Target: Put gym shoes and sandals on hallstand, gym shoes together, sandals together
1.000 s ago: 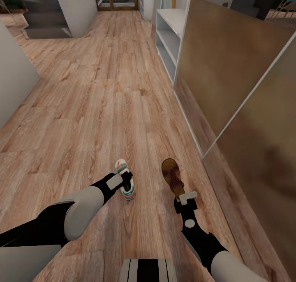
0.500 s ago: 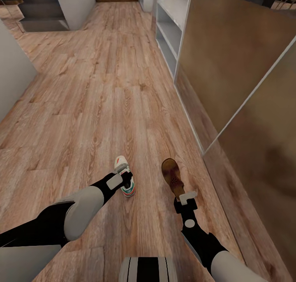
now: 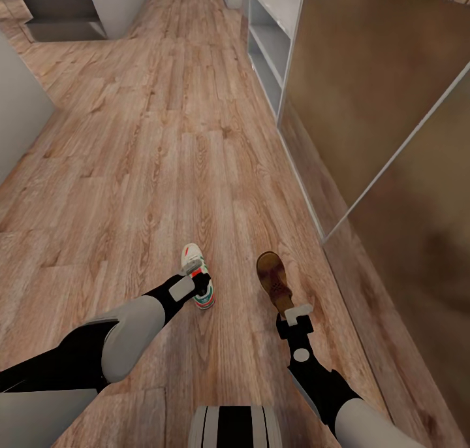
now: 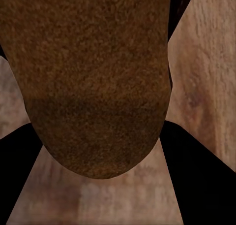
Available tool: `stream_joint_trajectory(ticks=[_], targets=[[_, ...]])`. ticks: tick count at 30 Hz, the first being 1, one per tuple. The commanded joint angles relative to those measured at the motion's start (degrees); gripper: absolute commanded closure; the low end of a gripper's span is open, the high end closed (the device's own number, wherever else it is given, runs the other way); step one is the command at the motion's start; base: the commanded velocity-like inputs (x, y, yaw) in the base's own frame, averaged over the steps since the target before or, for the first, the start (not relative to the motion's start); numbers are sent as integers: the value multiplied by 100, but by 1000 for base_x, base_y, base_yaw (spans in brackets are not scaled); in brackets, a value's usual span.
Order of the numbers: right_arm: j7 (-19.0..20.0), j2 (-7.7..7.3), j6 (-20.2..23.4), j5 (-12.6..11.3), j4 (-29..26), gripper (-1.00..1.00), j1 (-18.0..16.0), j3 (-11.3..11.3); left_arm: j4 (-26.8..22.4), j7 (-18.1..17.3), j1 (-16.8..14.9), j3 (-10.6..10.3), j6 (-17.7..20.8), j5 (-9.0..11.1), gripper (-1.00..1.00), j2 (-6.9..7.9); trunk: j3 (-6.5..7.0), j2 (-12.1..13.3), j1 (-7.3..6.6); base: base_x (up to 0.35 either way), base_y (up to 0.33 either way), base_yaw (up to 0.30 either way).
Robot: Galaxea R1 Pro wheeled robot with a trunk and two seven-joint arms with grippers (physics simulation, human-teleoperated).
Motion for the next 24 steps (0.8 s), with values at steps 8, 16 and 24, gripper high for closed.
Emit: stream_joint_trajectory(ticks=[8,16,24], targets=[[-42,-2,-3,15,7,100,-4,27,-10,27,0,45,28,-30,-100,-2,-70,-5,7,0,0,0],[-42,-2,-3,15,7,100,-4,25,-6,27,0,45,28,-30,-100,-2,-70,-5,7,0,0,0],[-42,-3,-3,15,7,100,-4,21,-3,-54,1,37,17,-43,-100,-2,-70,-5,7,0,0,0]])
